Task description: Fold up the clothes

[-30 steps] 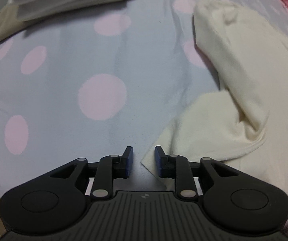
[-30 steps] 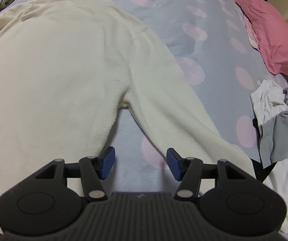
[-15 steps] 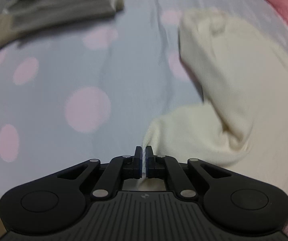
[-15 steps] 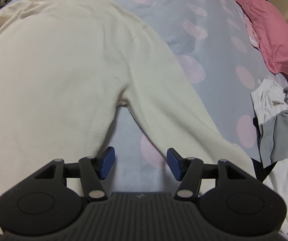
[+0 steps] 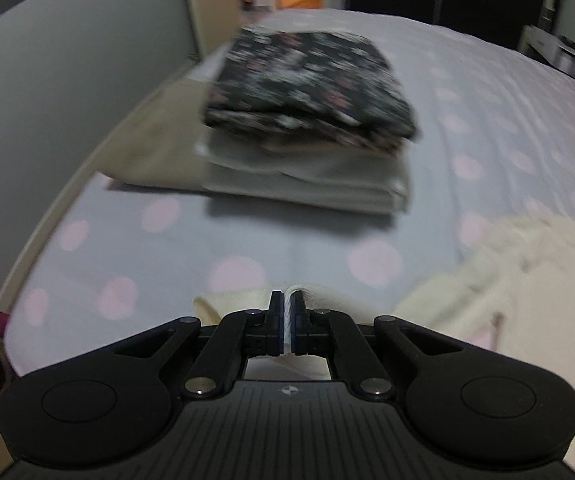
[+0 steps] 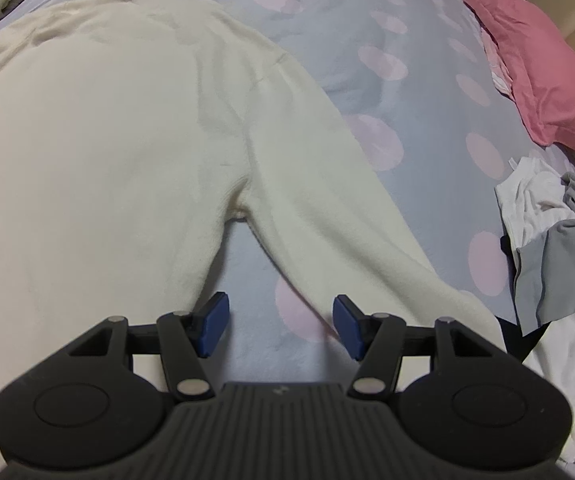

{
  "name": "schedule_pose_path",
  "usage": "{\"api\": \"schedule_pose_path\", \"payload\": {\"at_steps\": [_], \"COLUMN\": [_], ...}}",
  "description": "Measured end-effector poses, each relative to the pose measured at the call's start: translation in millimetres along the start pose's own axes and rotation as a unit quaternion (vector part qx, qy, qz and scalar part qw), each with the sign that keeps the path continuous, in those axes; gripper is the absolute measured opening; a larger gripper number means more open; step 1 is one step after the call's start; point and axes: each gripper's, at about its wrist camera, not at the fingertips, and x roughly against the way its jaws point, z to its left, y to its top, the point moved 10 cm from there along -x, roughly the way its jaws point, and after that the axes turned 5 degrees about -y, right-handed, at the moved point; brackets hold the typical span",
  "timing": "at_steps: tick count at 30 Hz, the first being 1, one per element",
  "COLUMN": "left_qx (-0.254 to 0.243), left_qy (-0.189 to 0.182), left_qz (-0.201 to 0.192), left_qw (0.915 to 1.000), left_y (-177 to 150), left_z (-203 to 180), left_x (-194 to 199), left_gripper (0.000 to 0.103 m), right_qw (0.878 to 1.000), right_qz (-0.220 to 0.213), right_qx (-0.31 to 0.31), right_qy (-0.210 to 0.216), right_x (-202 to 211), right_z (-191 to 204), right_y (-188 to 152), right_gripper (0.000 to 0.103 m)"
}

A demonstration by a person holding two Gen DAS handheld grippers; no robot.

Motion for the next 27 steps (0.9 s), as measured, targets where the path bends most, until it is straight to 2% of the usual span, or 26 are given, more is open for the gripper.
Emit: {"api": "schedule_pose_path", "payload": {"at_steps": [5,8,16,23,26,27], "left_qx": [0.033,0.05,0.083,0.079,0.057,0.048], "left_qy": [0.047,0.074,0.119,0.144,0.154,0.159], "left_qz": [-0.016,0.001,0.057,0.1,0.096,0.089], "left_qw": [0.9982,0.996,0.9878,0.9814,0.9817,0.9821], "left_y": [32,35,5,-32,-33,-31], "left_z": [47,77,130,132,123,119], "left_x": [-5,-20,-75,-126,-129,-125], "left_gripper": [0.001,0.001,0.001,0.002,0.011,0.018], "right_qw": [1.0,1.0,0.999,0.999,0.999,0.999], "right_qz": [0.008,0.015,0.03,0.028,0.026,0.022], "right_qx": [-0.008,-0.016,-0.02,-0.018,-0.023,-0.026], "right_qy": [-0.007,-0.009,-0.01,-0.001,0.006,0.01], "right_x": [-6,-10,-23,-29,-30,-28], "right_z": [-4,-8,-10,-7,-9,-10], "right_y": [0,-1,4,14,14,15], "right_gripper": [0.061,0.061,0.061,0.061,0.061,0.061]}}
